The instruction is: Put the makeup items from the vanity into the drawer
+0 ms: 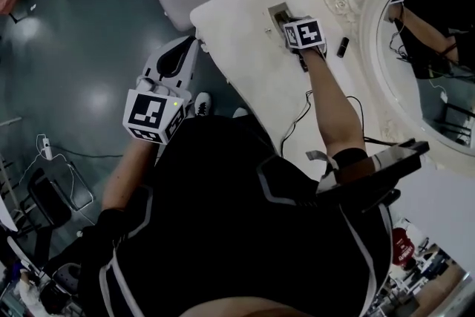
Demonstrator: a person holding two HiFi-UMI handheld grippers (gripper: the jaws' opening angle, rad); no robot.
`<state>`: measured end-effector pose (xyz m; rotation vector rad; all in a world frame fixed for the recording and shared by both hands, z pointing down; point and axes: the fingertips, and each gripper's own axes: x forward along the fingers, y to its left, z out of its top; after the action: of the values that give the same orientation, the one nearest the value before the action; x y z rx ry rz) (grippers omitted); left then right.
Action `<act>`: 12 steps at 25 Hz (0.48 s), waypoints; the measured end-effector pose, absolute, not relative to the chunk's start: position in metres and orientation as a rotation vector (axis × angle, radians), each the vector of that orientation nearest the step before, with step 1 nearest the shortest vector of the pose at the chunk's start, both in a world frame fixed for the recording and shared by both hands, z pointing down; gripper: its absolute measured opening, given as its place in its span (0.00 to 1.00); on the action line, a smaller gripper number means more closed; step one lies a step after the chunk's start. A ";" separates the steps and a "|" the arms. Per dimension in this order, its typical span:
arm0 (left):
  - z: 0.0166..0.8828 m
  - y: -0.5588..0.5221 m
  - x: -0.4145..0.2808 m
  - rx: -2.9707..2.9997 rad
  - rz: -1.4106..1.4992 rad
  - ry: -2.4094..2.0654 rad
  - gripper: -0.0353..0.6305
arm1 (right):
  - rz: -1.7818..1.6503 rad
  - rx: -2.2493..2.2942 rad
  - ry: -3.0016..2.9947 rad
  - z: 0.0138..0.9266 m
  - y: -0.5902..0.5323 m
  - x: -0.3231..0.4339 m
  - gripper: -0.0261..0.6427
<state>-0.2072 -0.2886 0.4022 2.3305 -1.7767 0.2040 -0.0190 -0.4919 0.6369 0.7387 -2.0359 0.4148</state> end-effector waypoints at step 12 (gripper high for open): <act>0.410 -0.284 -0.209 2.276 0.209 -1.804 0.06 | 0.419 0.689 -1.972 0.652 -0.483 -0.025 0.18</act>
<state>-0.2092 -0.2845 0.4100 2.2765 -1.8037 0.2089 -0.0246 -0.4833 0.6517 0.6890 -1.9719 0.4193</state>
